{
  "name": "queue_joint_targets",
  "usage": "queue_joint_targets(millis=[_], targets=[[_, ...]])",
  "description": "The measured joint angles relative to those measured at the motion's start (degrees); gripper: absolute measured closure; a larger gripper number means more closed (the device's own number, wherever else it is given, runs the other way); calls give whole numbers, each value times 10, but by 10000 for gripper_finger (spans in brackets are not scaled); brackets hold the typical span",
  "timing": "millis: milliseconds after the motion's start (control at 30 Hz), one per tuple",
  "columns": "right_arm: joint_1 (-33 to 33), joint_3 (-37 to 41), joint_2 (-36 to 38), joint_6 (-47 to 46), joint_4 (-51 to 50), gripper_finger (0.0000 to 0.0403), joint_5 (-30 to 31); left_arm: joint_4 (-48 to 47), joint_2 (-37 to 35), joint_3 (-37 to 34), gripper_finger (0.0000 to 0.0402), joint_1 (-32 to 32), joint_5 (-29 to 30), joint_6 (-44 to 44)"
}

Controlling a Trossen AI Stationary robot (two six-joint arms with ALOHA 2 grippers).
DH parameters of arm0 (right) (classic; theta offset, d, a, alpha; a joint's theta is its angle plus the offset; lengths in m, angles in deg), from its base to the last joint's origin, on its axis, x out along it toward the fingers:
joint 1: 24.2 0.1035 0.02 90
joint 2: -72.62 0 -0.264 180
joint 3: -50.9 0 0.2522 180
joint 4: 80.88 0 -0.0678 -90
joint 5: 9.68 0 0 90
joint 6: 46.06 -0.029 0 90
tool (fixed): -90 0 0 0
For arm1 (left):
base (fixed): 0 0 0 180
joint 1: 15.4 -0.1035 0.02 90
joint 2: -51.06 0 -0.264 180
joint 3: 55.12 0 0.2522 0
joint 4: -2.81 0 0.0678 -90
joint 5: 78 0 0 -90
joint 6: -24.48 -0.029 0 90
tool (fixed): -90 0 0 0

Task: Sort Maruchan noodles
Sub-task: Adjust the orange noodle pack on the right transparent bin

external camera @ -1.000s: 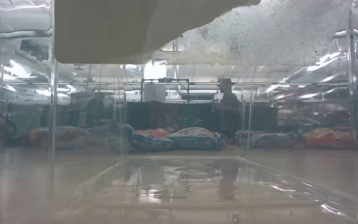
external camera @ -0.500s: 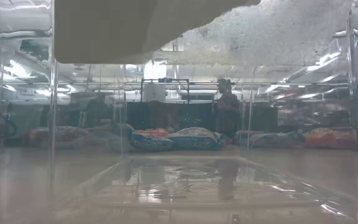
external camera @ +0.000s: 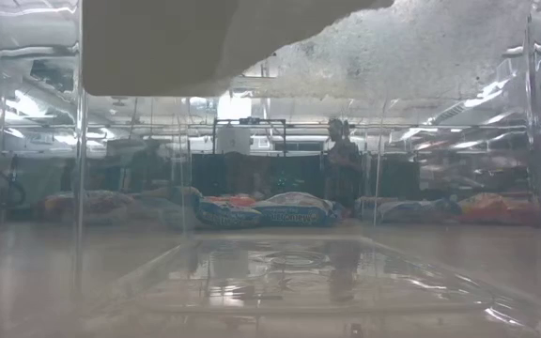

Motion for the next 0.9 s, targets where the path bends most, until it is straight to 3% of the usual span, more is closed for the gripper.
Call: queue_joint_targets(millis=[167, 467, 700, 900], targets=[[0, 0, -2, -29, -4, 214, 18, 0, 0, 0, 345, 0, 0, 0], [-16, -4, -1, -31, -35, 390, 24, -1, 0, 0, 345, 0, 0, 0], [-12, -73, 0, -76, -159, 397, 60, 0, 0, 0, 345, 0, 0, 0], [-3, -69, -1, -164, -170, 398, 114, 0, 0, 0, 345, 0, 0, 0]])
